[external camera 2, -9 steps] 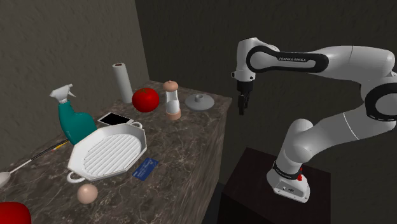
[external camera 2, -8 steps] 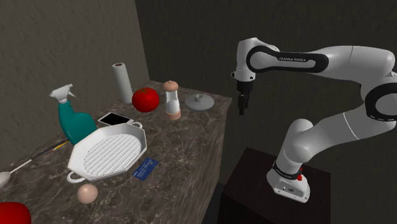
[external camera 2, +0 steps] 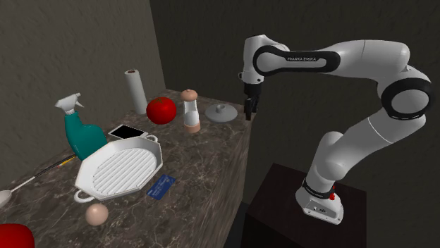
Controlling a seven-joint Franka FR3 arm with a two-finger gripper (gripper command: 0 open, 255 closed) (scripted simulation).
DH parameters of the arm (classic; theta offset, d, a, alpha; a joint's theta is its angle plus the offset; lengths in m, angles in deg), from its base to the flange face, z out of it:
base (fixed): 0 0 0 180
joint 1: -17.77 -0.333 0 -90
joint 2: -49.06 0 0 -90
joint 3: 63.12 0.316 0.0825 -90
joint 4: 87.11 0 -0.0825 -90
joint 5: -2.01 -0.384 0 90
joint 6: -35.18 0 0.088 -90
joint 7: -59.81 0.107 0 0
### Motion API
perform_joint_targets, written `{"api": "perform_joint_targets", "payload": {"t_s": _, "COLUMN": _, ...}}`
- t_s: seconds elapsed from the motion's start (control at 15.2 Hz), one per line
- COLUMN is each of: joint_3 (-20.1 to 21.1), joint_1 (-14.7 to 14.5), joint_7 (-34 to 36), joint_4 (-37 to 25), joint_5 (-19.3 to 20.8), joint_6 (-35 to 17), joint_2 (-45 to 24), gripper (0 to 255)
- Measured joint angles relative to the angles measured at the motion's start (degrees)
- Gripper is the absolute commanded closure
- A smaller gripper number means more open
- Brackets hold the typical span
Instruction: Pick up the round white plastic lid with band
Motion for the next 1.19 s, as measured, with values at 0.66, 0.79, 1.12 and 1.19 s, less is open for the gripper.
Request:
{"api": "perform_joint_targets", "payload": {"t_s": 0.66, "joint_3": 3.47, "joint_1": -1.01, "joint_7": 3.88, "joint_4": -23.51, "joint_5": 3.53, "joint_6": -0.58, "joint_2": -19.18, "gripper": 0}}
{"api": "perform_joint_targets", "payload": {"t_s": 0.79, "joint_3": 4.04, "joint_1": -1.29, "joint_7": 4.68, "joint_4": -27.02, "joint_5": 4.33, "joint_6": -0.19, "joint_2": -21.55, "gripper": 0}}
{"api": "perform_joint_targets", "payload": {"t_s": 1.12, "joint_3": 4.21, "joint_1": -1.38, "joint_7": 4.88, "joint_4": -25.43, "joint_5": 4.63, "joint_6": -2.91, "joint_2": -22.4, "gripper": 0}}
{"api": "perform_joint_targets", "payload": {"t_s": 1.19, "joint_3": 4.25, "joint_1": -1.41, "joint_7": 4.94, "joint_4": -24.47, "joint_5": 4.62, "joint_6": -3.73, "joint_2": -22.25, "gripper": 0}}
